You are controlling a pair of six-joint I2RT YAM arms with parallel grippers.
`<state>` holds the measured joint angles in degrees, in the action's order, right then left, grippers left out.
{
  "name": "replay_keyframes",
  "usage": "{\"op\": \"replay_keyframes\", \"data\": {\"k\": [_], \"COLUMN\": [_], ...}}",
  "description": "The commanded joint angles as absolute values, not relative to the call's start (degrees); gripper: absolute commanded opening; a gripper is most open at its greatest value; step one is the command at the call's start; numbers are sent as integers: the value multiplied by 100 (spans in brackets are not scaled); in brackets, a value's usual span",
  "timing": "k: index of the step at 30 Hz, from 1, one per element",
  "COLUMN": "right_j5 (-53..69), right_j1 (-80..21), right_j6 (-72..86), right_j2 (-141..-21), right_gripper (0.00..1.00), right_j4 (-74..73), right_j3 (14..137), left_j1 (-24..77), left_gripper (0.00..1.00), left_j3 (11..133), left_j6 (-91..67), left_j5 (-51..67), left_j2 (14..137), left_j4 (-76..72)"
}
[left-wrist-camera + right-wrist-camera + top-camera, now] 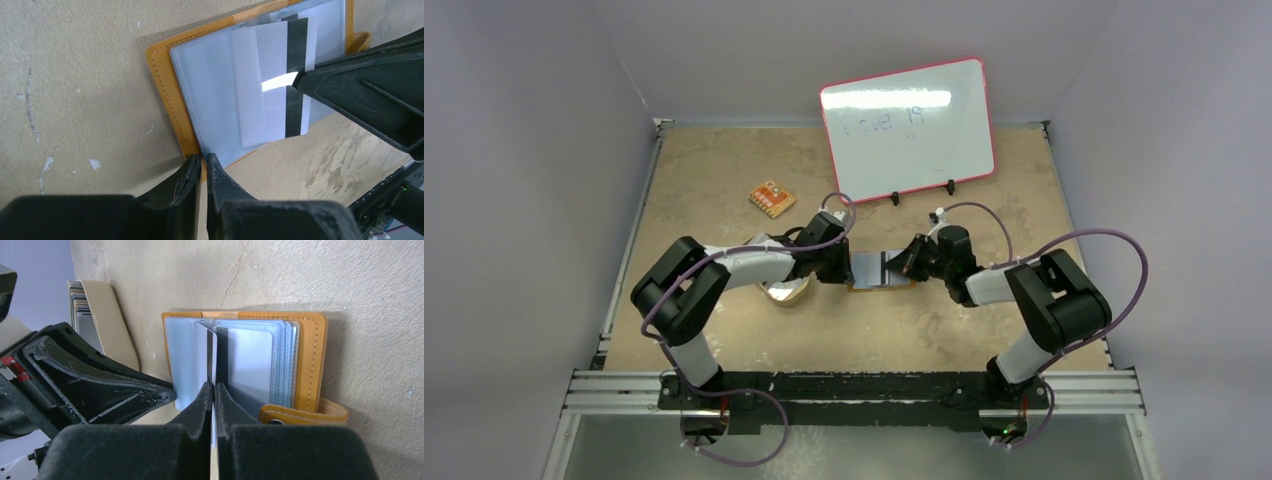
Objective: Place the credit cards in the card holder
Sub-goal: Insert the credit card into the card holder.
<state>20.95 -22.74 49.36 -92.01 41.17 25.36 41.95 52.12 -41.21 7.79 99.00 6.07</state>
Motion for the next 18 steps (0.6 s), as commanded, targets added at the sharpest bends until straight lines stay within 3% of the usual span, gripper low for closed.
{"op": "replay_keyframes", "data": {"k": [1, 8, 18], "right_j5": [2160, 2203, 2314], "right_j1": [-2283, -2289, -2318], "right_j6": [5028, 4853, 4098], "right_j2": [-9285, -9472, -9694], "right_gripper": [0, 7, 2], "right_j4": [4392, 4149, 3321], "right_j3": [2502, 2645, 3165], "left_j1": [4297, 4325, 4326], "left_gripper": [8, 8, 8], "left_j3": [5033, 5035, 5319], "left_j6": [-4412, -4481, -4106], "left_j5": [952, 959, 607], "left_j2": [9816, 9838, 9794], "left_j4": [183, 43, 420]}}
